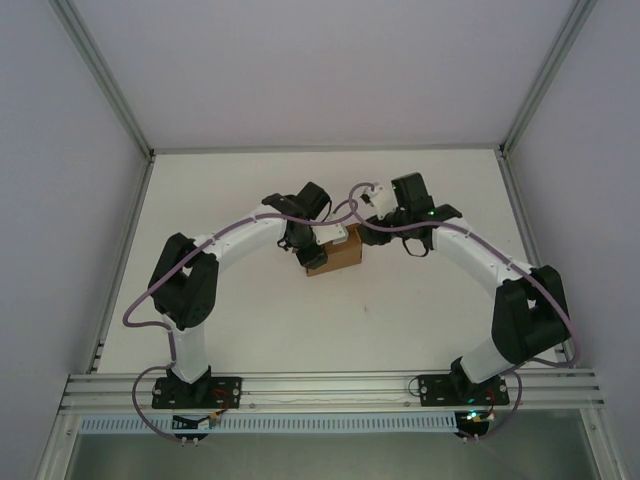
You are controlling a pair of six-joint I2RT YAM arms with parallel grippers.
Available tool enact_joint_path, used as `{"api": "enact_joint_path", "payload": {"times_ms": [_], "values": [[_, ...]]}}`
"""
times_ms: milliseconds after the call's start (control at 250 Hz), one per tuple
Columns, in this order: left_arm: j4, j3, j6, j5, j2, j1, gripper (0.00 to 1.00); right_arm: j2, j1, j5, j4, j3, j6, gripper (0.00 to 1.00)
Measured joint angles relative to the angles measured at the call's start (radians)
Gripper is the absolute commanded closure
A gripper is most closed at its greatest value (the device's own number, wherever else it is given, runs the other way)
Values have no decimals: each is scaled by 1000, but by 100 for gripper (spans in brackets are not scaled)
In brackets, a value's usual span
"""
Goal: Assemble paper box
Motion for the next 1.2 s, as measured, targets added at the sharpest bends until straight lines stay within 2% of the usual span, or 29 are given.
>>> {"api": "enact_joint_path", "payload": {"times_ms": [68,335,467,575,819,974,1198], "values": [[-2,0,2,5,0,0,65,3,-27,-23,-14,8,-22,58],[-3,0,4,15,0,0,65,51,-59,-125,-95,78,-151,59],[-9,0,6,15,0,0,65,100,-59,-147,-132,120,-183,63],[-14,0,7,15,0,0,65,126,-59,-155,-148,132,-203,73],[-19,0,7,15,0,0,65,146,-59,-166,-185,148,-204,74],[-22,0,7,15,0,0,65,154,-59,-177,-188,164,-204,84],[-23,0,7,16,0,0,65,179,-59,-190,-211,183,-205,79]]}}
